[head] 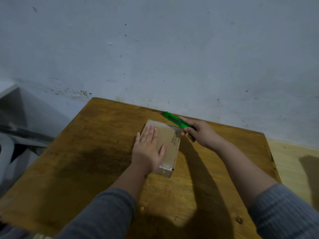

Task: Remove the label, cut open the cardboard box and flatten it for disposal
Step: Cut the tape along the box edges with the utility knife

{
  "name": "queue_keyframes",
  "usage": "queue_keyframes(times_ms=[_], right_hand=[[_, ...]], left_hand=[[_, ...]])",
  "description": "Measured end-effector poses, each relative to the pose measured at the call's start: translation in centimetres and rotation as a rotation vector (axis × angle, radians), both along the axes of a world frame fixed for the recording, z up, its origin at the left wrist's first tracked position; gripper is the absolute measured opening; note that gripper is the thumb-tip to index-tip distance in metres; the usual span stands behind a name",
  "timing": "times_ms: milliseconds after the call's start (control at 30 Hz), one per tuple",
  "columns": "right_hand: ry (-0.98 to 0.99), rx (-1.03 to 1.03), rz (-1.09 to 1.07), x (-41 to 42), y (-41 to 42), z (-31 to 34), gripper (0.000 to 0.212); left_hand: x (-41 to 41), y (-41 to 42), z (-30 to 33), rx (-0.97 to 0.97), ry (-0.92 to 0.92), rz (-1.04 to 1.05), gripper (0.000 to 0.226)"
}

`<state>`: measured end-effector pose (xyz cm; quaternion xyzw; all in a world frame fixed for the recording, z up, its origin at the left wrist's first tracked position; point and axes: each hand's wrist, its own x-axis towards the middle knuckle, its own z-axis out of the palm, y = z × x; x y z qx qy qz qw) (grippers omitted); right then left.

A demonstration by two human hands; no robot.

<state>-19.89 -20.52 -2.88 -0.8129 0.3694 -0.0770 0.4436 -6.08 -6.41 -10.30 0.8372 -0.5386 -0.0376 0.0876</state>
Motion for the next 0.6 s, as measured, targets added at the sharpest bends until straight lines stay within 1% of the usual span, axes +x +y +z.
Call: queue_keyframes(times_ms=[100, 167, 333, 467, 600], right_hand=[[0.104, -0.287, 0.075, 0.8, 0.1, 0.2, 0.043], [0.136, -0.391, 0.113, 1.4, 0.1, 0.2, 0.041], [0.189, -0.483, 0.129, 2.6, -0.1, 0.4, 0.037], [0.203, -0.515, 0.165, 3.4, -0.4, 0.3, 0.038], [0.25, -0.585, 0.191, 3.9, -0.3, 0.1, 0.038]], left_hand=[[0.0, 0.2, -0.1, -0.022, -0.009, -0.003, 0.075], [0.0, 0.2, -0.1, -0.028, 0.002, -0.003, 0.075], [0.0, 0.2, 0.0, -0.031, 0.013, 0.004, 0.071], [-0.1, 0.3, 0.2, -0.053, 0.027, 0.003, 0.071], [-0.2, 0.3, 0.1, -0.06, 0.015, 0.011, 0.076]])
